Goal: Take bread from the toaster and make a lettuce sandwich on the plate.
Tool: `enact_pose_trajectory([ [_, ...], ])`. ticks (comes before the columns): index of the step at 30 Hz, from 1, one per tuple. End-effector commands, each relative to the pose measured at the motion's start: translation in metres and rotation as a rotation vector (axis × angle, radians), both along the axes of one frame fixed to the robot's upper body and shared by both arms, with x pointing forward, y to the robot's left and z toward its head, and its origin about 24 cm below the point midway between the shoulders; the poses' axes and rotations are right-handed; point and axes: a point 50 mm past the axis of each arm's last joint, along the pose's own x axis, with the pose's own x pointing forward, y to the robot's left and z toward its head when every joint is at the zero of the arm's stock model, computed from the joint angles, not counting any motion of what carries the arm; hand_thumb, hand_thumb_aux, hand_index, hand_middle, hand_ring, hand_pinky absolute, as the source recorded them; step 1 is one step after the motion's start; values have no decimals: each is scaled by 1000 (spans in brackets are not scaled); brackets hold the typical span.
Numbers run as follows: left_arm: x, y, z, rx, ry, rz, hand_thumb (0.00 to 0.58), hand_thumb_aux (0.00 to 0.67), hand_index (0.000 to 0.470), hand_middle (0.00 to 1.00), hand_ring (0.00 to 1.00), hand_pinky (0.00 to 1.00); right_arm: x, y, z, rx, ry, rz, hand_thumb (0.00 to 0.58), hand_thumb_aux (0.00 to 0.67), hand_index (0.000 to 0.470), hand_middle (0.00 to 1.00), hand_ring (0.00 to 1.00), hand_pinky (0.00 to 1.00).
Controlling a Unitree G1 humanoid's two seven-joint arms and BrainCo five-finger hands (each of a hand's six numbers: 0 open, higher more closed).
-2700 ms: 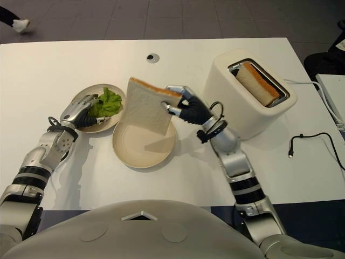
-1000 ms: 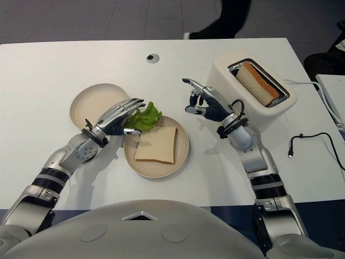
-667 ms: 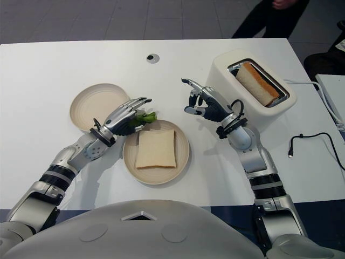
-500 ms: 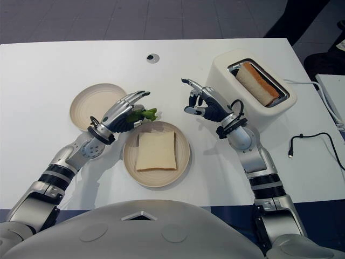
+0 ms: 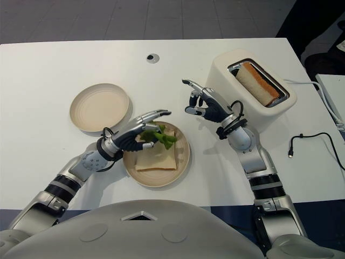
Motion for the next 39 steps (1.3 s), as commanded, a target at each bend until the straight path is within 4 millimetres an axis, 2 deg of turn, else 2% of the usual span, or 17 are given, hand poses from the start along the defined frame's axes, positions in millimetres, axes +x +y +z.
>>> enact_pose_trajectory([
  [1, -10, -1, -8, 52, 67, -77, 140, 87, 61, 0, 0, 0, -2, -2, 2, -6, 1, 5, 0, 0, 0, 549, 549, 549],
  [2, -12, -1, -11, 71, 82, -88, 0, 0, 0, 0, 0, 0, -3, -1, 3, -1, -1, 12, 0, 0, 0, 553, 553, 553],
  [7, -13, 4, -19, 146, 120, -96, 0, 0, 0, 0, 0, 0, -7, 2, 7, 3, -3, 43, 0, 0, 0, 549, 549, 549],
  [14, -7, 9, -4, 72, 71, -75, 0, 0, 0, 0, 0, 0, -8, 0, 14, 21, -18, 58, 0, 0, 0, 549, 549, 549],
  [15, -5, 11, -2, 66, 57, -61, 0, 0, 0, 0, 0, 0, -9, -1, 18, 26, -32, 63, 0, 0, 0, 553, 553, 553],
  [17, 1, 18, 8, 16, 18, -21, 0, 0, 0, 0, 0, 0, -15, -2, 37, 78, -107, 87, 0, 0, 0, 549, 549, 549],
  [18, 5, 21, 17, -46, -9, 11, 0, 0, 0, 0, 0, 0, -20, -4, 50, 105, -163, 103, 0, 0, 0, 525, 525, 525],
  [19, 9, 24, 26, -125, -28, 45, 0, 0, 0, 0, 0, 0, -25, -7, 62, 115, -215, 109, 0, 0, 0, 192, 192, 192],
  [20, 13, 27, 34, -199, -43, 76, 0, 0, 0, 0, 0, 0, -29, -12, 73, 113, -270, 111, 0, 0, 0, 0, 0, 0],
  [23, 20, 34, 45, -317, -53, 131, 0, 0, 0, 0, 0, 0, -37, -34, 104, 46, -405, 60, 0, 0, 0, 0, 0, 0],
  [26, 20, 32, 42, -300, -45, 128, 0, 0, 0, 0, 0, 0, -29, -77, 120, -172, -409, -116, 0, 0, 0, 0, 0, 0],
  [28, 19, 30, 41, -291, -40, 120, 0, 0, 0, 0, 0, 0, -24, -110, 118, -362, -308, -259, 0, 0, 0, 0, 0, 0],
  [30, 20, 29, 38, -277, -30, 117, 0, 0, 0, 0, 0, 0, -20, -127, 113, -519, -209, -341, 0, 0, 0, 0, 0, 0],
  [33, 23, 29, 33, -246, -24, 135, 0, 0, 0, 0, 0, 0, -16, -135, 94, -649, -52, -354, 0, 0, 0, 0, 0, 0],
  [37, 22, 26, 30, -244, -16, 137, 0, 0, 0, 0, 0, 0, -16, -136, 73, -700, 49, -348, 0, 0, 0, 0, 0, 0],
  [38, 22, 26, 29, -244, -12, 137, 0, 0, 0, 0, 0, 0, -15, -134, 69, -699, 61, -333, 27, 16, 11, 0, 0, 0],
  [39, 22, 26, 27, -242, -8, 138, 0, 0, 0, 0, 0, 0, -15, -131, 67, -689, 62, -318, 447, 349, 245, 35, 35, 35],
])
